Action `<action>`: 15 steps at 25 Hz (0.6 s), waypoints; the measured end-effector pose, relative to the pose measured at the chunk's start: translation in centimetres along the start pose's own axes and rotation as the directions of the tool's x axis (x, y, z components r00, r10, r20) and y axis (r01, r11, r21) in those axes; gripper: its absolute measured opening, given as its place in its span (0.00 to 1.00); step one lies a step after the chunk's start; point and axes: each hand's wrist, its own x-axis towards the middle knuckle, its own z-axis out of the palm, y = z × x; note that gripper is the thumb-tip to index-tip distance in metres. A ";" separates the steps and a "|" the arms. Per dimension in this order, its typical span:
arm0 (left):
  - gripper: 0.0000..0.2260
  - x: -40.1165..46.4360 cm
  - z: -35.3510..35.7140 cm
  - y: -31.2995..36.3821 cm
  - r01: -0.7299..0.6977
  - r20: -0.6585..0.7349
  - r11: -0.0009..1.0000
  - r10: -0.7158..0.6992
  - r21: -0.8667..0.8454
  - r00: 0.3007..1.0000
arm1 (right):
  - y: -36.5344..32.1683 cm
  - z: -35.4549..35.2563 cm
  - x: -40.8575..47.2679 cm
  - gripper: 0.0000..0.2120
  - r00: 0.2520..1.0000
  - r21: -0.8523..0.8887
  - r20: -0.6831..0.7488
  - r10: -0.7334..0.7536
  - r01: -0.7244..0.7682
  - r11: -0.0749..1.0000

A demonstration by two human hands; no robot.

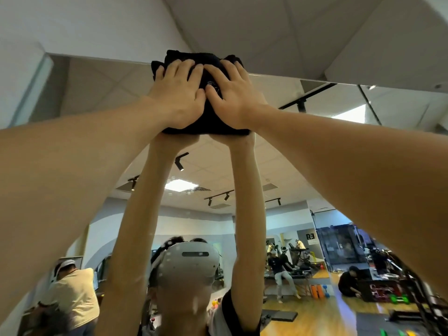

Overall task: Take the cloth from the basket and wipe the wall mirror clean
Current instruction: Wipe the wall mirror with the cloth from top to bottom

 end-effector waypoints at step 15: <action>0.27 9.2 4.8 23.0 0.023 -0.015 0.999 -0.023 -0.039 1.000 | 23.7 -7.5 -4.4 0.29 1.000 -0.024 0.001 -0.003 0.003 1.000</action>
